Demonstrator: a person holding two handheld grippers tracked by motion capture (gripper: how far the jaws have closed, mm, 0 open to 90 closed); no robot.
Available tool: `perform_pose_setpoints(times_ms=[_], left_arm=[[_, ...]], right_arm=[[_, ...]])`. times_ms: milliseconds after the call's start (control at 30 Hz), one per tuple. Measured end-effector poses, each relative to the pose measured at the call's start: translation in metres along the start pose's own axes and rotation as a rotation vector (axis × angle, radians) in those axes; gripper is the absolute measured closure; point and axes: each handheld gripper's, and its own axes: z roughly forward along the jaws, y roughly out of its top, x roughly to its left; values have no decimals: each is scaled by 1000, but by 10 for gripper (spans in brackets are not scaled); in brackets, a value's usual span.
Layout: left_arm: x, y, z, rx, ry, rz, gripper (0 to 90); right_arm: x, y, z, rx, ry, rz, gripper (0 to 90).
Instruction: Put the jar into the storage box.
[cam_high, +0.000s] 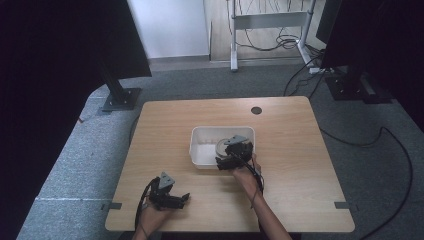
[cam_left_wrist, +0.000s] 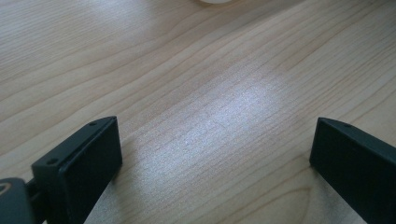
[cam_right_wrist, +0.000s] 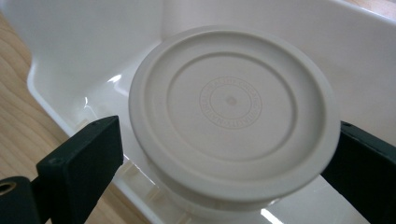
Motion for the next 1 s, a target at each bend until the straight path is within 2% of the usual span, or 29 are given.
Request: perform_pose_setpoints(times_ms=[433,1000], left_arm=[[0,0,0,0,0,0,20],[0,0,0,0,1,1,20]], right_arm=[[2,-5,-15,-19,8,-8,27],[2,-17,-36,-43,32,-53,31]])
